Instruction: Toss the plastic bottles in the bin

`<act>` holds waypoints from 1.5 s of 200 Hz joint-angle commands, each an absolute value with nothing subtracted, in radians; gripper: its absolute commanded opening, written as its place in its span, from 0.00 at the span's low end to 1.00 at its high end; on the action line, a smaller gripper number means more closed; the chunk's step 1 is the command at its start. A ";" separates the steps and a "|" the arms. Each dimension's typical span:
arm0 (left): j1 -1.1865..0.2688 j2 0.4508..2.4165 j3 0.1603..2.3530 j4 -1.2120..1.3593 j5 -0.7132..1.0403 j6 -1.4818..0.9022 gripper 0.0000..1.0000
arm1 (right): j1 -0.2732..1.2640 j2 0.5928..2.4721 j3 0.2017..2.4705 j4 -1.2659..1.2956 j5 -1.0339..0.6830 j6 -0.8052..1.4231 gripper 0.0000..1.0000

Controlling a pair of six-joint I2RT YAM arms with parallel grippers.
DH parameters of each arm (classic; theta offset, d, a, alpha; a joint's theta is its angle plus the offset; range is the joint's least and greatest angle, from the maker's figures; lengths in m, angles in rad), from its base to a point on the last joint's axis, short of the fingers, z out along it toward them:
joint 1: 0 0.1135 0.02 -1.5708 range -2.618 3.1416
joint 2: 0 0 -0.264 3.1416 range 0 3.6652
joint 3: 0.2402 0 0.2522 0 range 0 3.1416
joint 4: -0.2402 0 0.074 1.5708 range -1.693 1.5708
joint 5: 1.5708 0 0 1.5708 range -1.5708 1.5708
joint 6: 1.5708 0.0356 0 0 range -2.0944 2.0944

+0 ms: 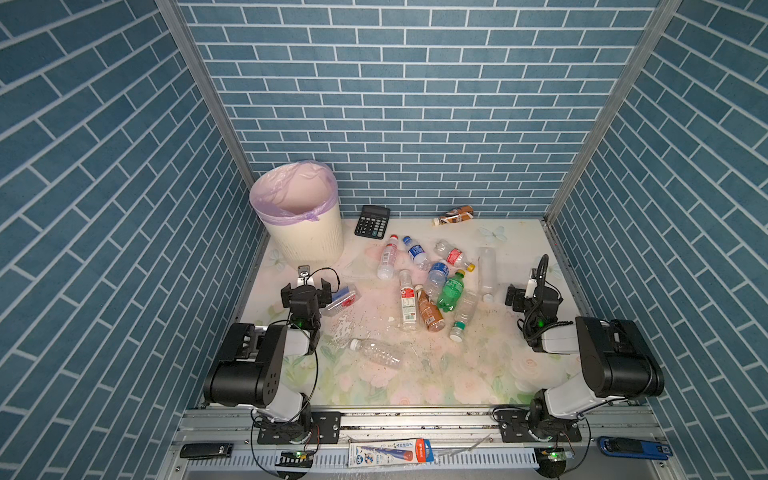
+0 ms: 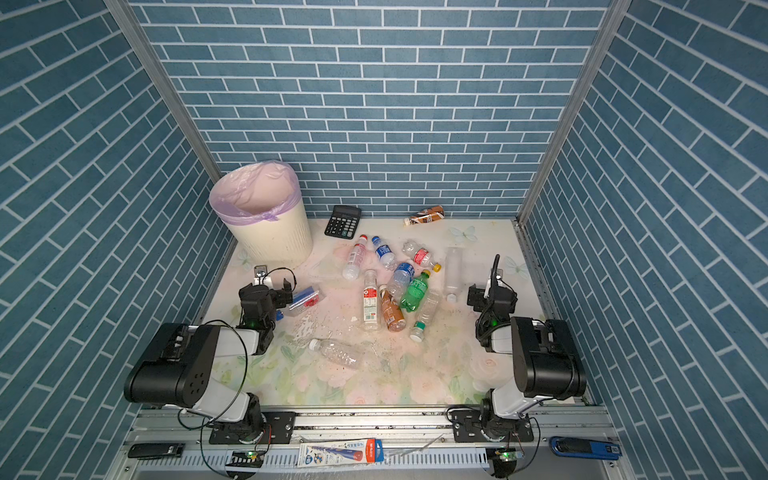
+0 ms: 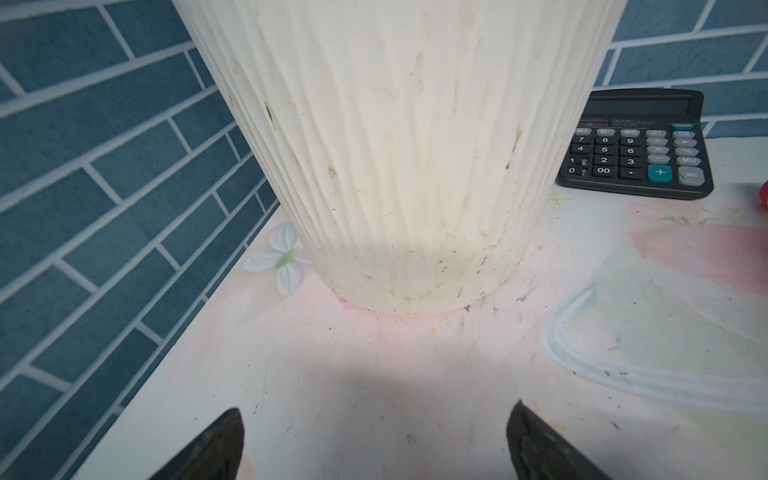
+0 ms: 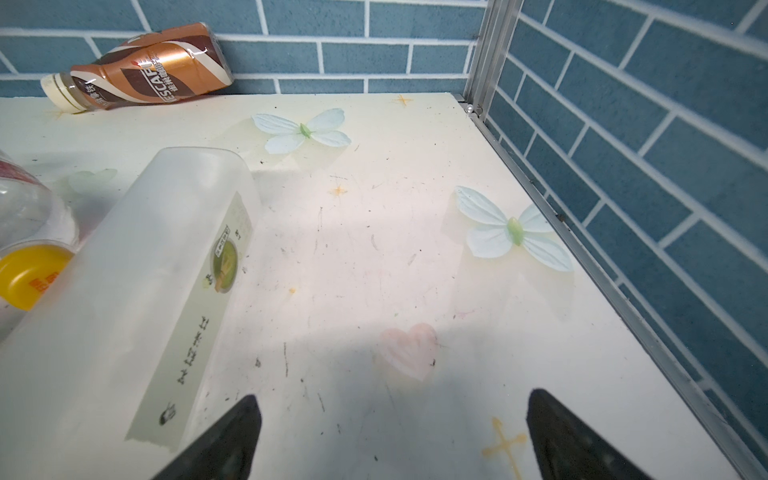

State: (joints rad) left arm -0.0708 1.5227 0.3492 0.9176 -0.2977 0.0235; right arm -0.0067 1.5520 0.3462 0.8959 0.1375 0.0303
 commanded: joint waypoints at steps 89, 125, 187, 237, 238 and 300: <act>-0.065 1.524 0.359 0.917 -0.294 0.027 0.99 | -0.006 1.478 0.371 0.858 0.189 0.064 0.99; -0.094 1.486 0.260 1.067 -0.348 0.041 0.99 | -0.005 1.405 0.383 0.770 0.214 0.070 0.99; -0.190 0.989 0.414 0.359 -0.568 -0.091 0.99 | -0.005 1.268 0.440 0.555 0.266 0.131 0.99; -0.360 0.807 0.548 -0.085 -0.602 -0.349 0.99 | -0.003 1.220 0.520 0.408 0.213 0.249 0.99; -0.365 0.806 0.551 -0.090 -0.603 -0.353 0.99 | -0.003 1.220 0.524 0.402 0.212 0.250 0.99; -0.704 1.023 0.835 -0.237 -0.583 -0.392 0.99 | -0.002 1.318 0.813 0.079 0.043 0.309 0.99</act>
State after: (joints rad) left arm -0.6075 0.9043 0.7296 -0.1642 -0.5869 -0.3855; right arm -0.0063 1.2629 0.6994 0.2337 0.1474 0.2504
